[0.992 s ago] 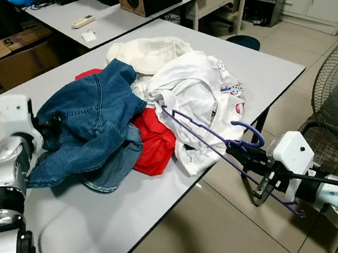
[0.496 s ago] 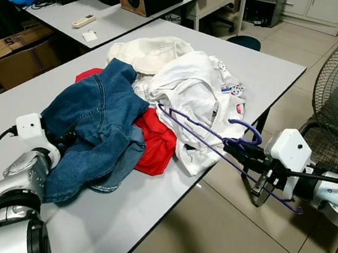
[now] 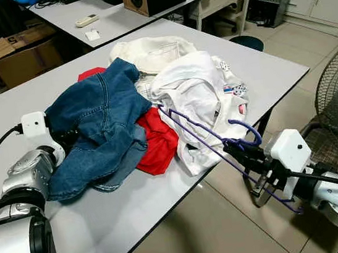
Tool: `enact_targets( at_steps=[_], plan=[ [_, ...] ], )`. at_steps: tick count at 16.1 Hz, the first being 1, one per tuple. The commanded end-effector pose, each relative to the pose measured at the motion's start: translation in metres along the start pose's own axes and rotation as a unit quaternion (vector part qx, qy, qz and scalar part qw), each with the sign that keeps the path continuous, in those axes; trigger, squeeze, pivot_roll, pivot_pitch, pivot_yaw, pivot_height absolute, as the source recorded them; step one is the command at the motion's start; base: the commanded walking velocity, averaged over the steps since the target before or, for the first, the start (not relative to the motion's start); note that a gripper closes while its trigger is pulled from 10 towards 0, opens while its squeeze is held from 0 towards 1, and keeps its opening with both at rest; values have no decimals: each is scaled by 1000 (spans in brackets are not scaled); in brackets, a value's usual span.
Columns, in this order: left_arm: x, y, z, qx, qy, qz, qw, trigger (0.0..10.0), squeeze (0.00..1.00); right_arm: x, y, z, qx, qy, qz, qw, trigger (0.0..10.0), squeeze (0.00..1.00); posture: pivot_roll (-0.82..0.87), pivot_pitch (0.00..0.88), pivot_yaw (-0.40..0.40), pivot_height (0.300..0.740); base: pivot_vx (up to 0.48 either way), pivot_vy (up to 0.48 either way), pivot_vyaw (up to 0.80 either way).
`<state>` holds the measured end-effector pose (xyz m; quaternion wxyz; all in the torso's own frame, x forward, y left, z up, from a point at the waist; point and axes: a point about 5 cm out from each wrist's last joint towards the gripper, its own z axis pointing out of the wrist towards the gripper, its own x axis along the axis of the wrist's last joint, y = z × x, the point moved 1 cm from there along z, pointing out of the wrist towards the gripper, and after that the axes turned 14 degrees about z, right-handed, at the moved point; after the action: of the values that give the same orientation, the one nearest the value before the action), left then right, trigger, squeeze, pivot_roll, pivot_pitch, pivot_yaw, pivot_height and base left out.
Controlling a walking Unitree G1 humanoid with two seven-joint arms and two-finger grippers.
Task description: Hang hanger
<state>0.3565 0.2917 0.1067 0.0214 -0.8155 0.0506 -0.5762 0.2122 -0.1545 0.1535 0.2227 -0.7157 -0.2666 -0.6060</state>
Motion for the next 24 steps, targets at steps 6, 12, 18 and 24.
enact_targets(
  at_steps=[6,12,18,24],
  plan=[
    [13,0,2,-4,28,-18,999,0,0,0,1,0,0,-1,0,1000,10000,0,-56,0,47,740,0,0,0],
    [34,4,4,-29,75,-46,996,0,0,0,2,1,-1,-1,-1,1000,10000,0,-52,0,47,740,0,0,0],
    [73,2,1,-65,195,-148,967,0,0,0,3,1,-3,0,-1,1000,10000,0,-54,0,49,740,0,0,0],
    [79,-8,1,0,146,3,989,0,0,1,2,2,4,1,-4,1000,10000,0,-49,0,43,740,0,0,0]
  ],
)
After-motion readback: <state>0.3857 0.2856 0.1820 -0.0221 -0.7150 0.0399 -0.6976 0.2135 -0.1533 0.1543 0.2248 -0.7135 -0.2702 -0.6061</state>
